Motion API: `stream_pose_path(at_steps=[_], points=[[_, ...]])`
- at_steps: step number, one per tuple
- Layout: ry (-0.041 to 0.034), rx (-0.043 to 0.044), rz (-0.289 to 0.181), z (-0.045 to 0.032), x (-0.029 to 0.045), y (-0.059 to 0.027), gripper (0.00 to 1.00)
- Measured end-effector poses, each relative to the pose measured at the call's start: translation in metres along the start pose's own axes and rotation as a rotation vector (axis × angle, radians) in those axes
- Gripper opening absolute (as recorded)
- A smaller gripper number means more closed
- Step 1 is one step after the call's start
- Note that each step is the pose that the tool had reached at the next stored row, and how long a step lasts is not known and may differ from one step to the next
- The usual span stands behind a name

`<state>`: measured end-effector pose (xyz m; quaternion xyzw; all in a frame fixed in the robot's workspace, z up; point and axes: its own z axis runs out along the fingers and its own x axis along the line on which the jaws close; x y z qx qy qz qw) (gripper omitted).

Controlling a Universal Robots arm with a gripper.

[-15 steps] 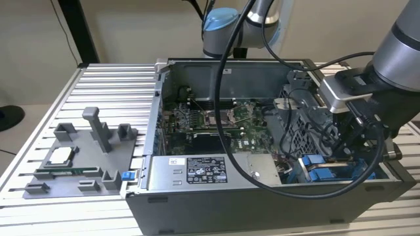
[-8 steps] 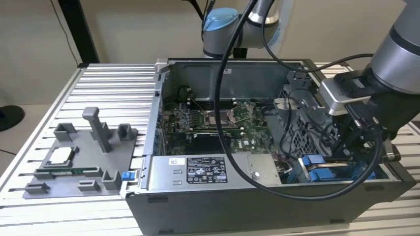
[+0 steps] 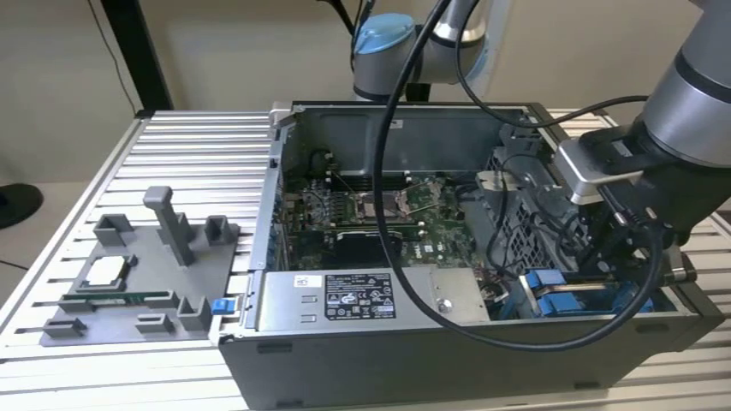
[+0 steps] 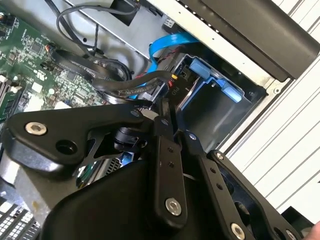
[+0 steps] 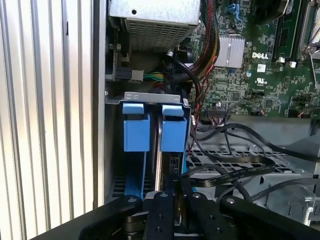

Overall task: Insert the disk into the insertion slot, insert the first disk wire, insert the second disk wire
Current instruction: 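Insert the second disk wire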

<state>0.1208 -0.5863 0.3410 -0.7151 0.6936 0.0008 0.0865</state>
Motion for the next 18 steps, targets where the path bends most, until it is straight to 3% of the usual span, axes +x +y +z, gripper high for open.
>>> stream_pose_path(at_steps=[6, 18], points=[[-0.0005, 0.0044, 0.0, 0.001, -0.0001, 0.0001, 0.0], [-0.0003, 0.0048, 0.0, 0.004, -0.0012, 0.0005, 0.0]])
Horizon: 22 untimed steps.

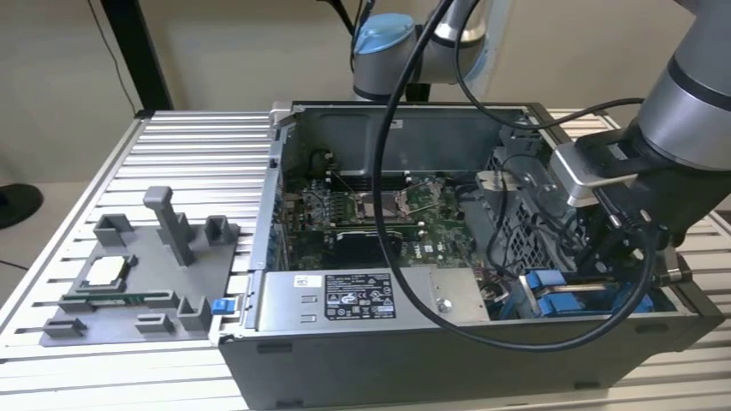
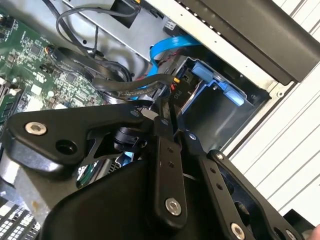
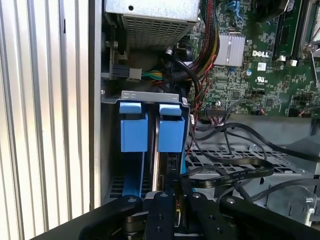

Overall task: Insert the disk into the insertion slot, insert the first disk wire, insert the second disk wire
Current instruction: 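Insert the second disk wire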

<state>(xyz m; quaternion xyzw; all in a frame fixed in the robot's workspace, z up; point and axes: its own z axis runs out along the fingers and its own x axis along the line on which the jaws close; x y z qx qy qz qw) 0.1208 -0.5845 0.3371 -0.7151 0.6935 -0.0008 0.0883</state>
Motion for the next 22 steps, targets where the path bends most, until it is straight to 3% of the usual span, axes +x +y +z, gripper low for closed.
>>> stream_pose_path(at_steps=[4, 5, 8, 14, 22], points=[[-0.0002, -0.0001, 0.0, 0.0011, 0.0002, 0.0002, 0.0], [-0.0007, 0.0, 0.0, 0.0013, 0.0002, 0.0001, 1.0], [-0.0009, 0.0001, 0.0, -0.0011, -0.0001, -0.0002, 1.0], [-0.0004, 0.0, 0.0, -0.0258, -0.0032, -0.0034, 1.0], [-0.0003, 0.0001, 0.0, -0.0288, -0.0035, -0.0038, 1.0]])
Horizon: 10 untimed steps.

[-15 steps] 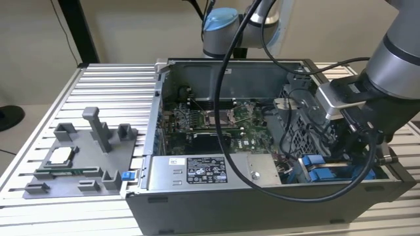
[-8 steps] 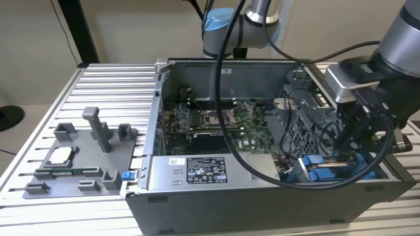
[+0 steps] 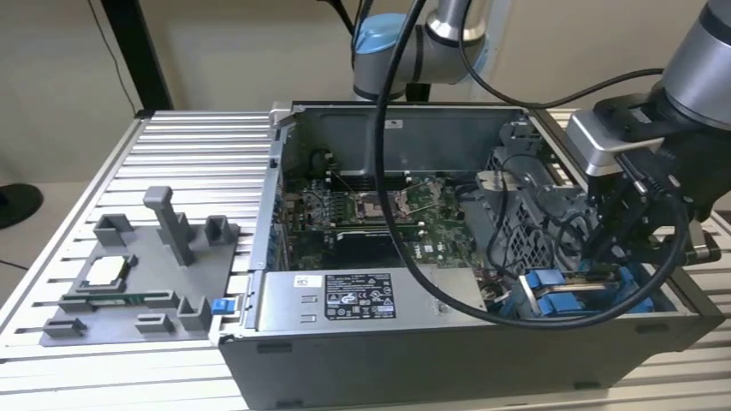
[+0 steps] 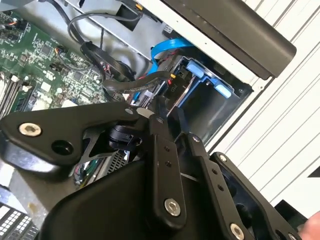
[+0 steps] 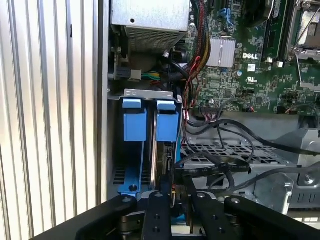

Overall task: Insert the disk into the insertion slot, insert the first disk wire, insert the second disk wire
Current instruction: 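Insert the second disk wire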

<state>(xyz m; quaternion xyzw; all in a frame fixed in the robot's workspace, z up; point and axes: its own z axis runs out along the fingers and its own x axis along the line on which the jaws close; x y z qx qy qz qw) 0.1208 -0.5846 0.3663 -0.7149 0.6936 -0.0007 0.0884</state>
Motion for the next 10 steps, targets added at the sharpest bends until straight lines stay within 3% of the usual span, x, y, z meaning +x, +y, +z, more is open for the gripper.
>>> stream_pose_path(at_steps=[7, 8, 10], points=[[-0.0013, 0.0041, 0.003, -0.0001, -0.0003, 0.0002, 1.0], [-0.0014, 0.0049, 0.005, 0.0, -0.0004, 0.0003, 0.0], [-0.0012, 0.007, 0.008, 0.0, -0.0006, 0.0005, 0.0]])
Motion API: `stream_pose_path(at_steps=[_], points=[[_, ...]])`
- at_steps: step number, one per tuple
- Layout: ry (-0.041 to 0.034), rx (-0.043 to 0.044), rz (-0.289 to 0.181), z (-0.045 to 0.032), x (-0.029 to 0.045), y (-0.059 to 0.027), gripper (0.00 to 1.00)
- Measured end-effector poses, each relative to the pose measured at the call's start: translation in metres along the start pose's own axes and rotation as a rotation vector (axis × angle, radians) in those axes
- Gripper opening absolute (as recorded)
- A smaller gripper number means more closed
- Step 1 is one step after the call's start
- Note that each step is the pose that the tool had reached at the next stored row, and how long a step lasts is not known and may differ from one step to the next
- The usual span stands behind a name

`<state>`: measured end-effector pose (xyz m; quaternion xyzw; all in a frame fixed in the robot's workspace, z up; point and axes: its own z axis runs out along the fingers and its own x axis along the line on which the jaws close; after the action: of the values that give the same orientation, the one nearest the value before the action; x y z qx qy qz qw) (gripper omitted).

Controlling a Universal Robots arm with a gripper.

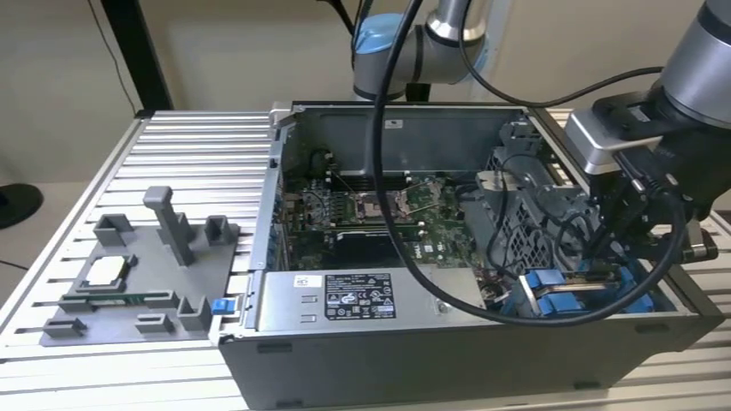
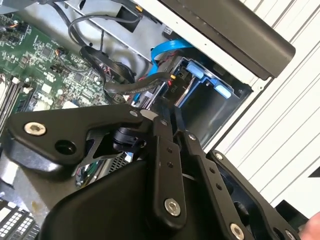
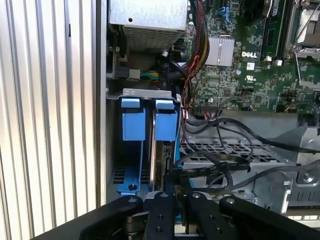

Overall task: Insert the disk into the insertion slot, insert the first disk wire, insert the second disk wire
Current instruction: 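Insert the second disk wire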

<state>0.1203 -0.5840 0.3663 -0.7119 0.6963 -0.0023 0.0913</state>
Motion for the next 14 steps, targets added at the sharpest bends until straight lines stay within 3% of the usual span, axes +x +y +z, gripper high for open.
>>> stream_pose_path(at_steps=[14], points=[[-0.0001, 0.0037, 0.007, 0.0018, 0.0001, -0.0007, 0.0]])
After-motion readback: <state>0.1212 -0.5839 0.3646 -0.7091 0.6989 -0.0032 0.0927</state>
